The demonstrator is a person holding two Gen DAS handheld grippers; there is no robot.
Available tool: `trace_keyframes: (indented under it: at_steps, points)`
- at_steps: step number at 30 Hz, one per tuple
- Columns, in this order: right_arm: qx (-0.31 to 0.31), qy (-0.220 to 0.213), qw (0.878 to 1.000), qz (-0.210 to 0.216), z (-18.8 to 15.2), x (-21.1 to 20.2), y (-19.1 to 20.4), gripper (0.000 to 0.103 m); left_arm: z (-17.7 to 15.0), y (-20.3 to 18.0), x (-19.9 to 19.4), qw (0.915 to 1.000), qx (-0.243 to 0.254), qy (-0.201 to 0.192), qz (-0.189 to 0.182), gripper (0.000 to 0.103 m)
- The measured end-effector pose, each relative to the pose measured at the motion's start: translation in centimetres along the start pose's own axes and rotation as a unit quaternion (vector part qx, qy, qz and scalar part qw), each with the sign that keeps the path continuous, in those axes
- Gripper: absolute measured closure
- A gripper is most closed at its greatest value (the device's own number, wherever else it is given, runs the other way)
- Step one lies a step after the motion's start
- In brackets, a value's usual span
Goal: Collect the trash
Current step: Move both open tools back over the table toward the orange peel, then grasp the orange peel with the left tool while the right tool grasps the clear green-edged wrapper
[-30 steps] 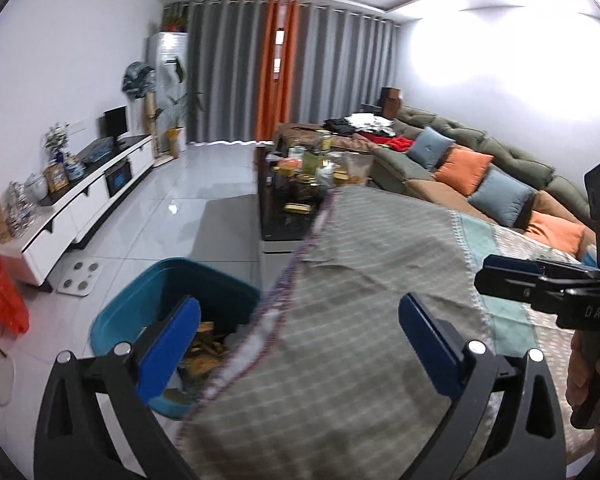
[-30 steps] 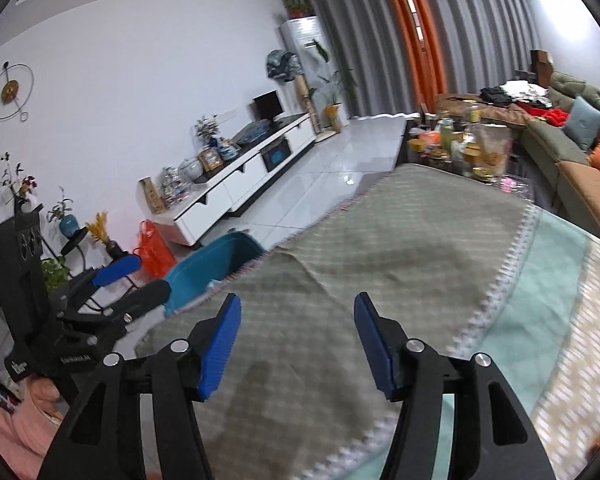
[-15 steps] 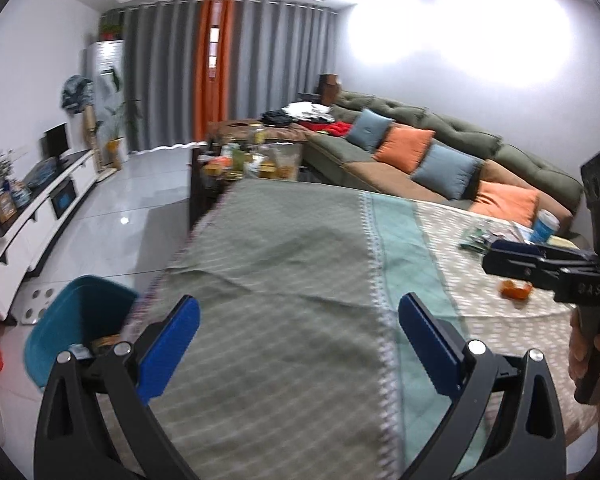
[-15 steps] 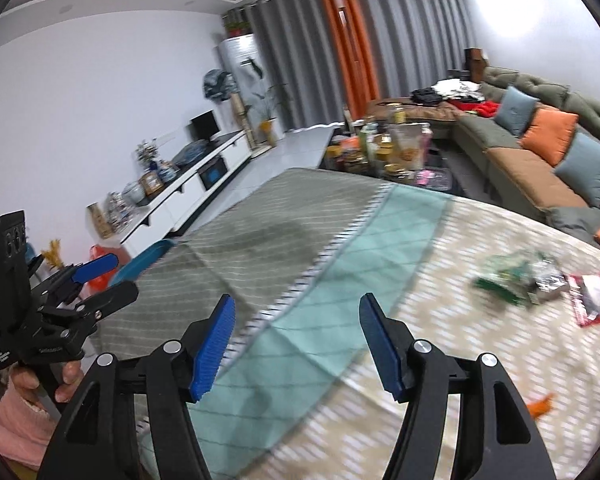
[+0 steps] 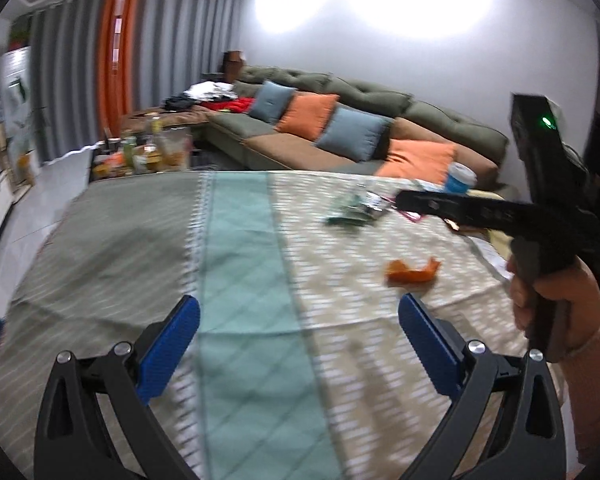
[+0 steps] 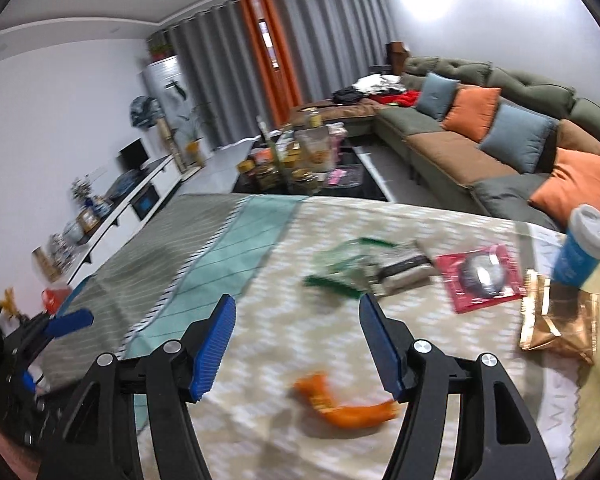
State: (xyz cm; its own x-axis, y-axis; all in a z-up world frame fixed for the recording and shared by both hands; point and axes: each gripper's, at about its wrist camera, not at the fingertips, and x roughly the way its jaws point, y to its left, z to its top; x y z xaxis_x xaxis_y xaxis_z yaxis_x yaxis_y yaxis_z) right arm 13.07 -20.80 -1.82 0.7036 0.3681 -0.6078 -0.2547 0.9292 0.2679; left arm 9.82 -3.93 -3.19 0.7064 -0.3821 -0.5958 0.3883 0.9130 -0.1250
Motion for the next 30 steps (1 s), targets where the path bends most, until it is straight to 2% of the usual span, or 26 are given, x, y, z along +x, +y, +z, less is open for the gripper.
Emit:
trace_keyframes:
  at_steps: [6, 10, 19, 28, 29, 30]
  points:
    - [0.013, -0.001, 1.000, -0.008, 0.7, 0.4, -2.1, 0.039, 1.1, -3.6, 4.1, 0.9981, 0.020, 0.030, -0.049, 0.004]
    - [0.026, 0.002, 1.000, -0.003, 0.8, 0.7, -3.4, 0.039, 1.9, -5.2, 6.4, 0.9968, 0.024, 0.044, -0.062, 0.006]
    - [0.050, 0.006, 0.999, 0.006, 0.6, 1.4, -5.5, 0.039, 2.2, -7.2, 10.6, 0.9938, 0.031, 0.083, -0.067, 0.011]
    - [0.063, 0.006, 0.998, 0.011, 0.4, 1.4, -6.8, 0.039, 2.6, -8.4, 11.8, 0.9934, 0.039, 0.088, -0.063, 0.012]
    - [0.065, 0.005, 0.998, 0.012, 0.4, 1.3, -7.0, 0.039, 2.6, -8.4, 12.0, 0.9933, 0.040, 0.090, -0.061, 0.012]
    - [0.066, 0.005, 0.998, 0.012, 0.4, 1.3, -7.0, 0.039, 2.6, -8.4, 12.3, 0.9929, 0.042, 0.095, -0.058, 0.019]
